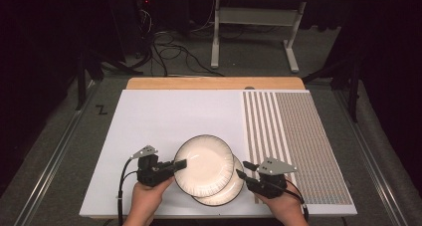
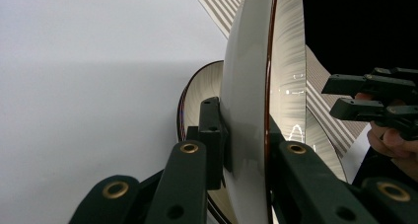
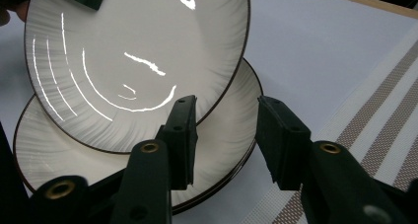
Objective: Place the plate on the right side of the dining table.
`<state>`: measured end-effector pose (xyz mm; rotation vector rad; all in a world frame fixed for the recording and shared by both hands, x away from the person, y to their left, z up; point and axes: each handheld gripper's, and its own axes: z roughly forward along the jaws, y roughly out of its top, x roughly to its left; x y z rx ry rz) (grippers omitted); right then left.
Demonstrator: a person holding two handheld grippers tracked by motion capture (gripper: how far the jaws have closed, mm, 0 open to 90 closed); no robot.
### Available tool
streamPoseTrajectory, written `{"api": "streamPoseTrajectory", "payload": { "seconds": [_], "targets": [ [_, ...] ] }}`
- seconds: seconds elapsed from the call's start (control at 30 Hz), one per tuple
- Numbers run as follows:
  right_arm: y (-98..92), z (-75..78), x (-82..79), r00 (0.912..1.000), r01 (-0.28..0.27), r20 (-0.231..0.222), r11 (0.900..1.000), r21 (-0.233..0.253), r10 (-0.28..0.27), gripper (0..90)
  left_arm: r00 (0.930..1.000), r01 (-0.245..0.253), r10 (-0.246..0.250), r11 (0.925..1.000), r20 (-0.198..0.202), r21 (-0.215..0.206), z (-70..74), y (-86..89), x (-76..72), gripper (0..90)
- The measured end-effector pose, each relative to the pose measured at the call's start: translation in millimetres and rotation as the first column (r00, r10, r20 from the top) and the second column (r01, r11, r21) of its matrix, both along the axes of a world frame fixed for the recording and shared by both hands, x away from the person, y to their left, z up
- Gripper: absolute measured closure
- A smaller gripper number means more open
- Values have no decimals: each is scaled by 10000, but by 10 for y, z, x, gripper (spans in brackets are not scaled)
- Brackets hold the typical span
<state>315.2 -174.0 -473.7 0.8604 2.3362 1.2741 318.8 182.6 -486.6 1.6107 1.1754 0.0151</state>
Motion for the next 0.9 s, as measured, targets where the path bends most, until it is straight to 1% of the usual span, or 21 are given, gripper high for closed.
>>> {"api": "streamPoseTrajectory", "payload": {
  "seconds": [0.03,0.07,0.13,0.17,0.2,0.23,0.27,0.3,0.37,0.4,0.47,0.5,0.53,0.57,0.6,0.67,0.7,0.73,0.8,0.9],
  "targets": [
    [0,0,0,10000,0,0,10000,0,0,598,10000,0,0,10000,0,0,0,0,0,806],
    [-11,3,3,10000,34,64,10000,-4,-34,583,9999,-23,23,10000,156,11,-6,-3,-16,806],
    [-58,15,0,9993,329,158,9995,43,-329,525,9990,71,-75,9999,442,84,2,-15,-28,806],
    [-70,16,2,9992,361,147,9993,82,-363,513,9990,71,-75,9999,442,84,2,-15,-28,806],
    [-86,17,5,9992,373,139,9992,120,-375,492,9985,88,-93,9999,538,96,5,-22,-30,806],
    [-102,18,3,9990,441,67,9989,150,-442,466,9972,128,-139,9998,729,153,10,-29,-43,806],
    [-102,18,3,9990,441,67,9989,150,-442,466,9972,128,-139,9998,729,153,10,-29,-43,806],
    [-145,21,2,9988,468,125,9988,165,-471,427,9957,165,-182,9997,904,199,12,-36,-57,806],
    [-182,25,-3,9986,470,228,9987,202,-475,373,9952,142,-159,9997,969,178,9,-41,-64,806],
    [-204,31,-11,9984,536,187,9982,281,-541,339,9951,132,-149,9998,980,177,8,-41,-66,806],
    [-244,44,-31,9974,664,266,9972,344,-673,285,9950,120,-137,9998,992,177,8,-42,-68,806],
    [-262,51,-40,9965,726,377,9966,383,-740,257,9941,126,-146,9997,1073,195,10,-45,-74,806],
    [-262,51,-40,9965,726,377,9966,383,-740,257,9941,126,-146,9997,1073,195,10,-45,-74,806],
    [-282,61,-50,9959,788,418,9960,419,-805,231,9935,144,-167,9997,1127,213,11,-47,-77,806],
    [-324,82,-63,9940,980,432,9937,536,-1004,182,9932,142,-166,9997,1155,211,12,-49,-79,806],
    [-334,88,-67,9931,1061,446,9927,569,-1087,165,9922,162,-187,9996,1230,212,11,-51,-82,805],
    [-373,103,-73,9909,1207,512,9902,698,-1244,148,9911,172,-204,9995,1312,248,10,-52,-85,805],
    [-373,103,-73,9909,1207,512,9902,698,-1244,148,9911,172,-204,9995,1312,248,10,-52,-85,805],
    [-416,120,-85,9875,1427,548,9862,837,-1475,121,9895,177,-212,9995,1429,258,11,-57,-94,805],
    [-446,131,-103,9862,1509,557,9846,886,-1562,95,9889,157,-193,9996,1472,252,13,-62,-102,805]
  ]
}}
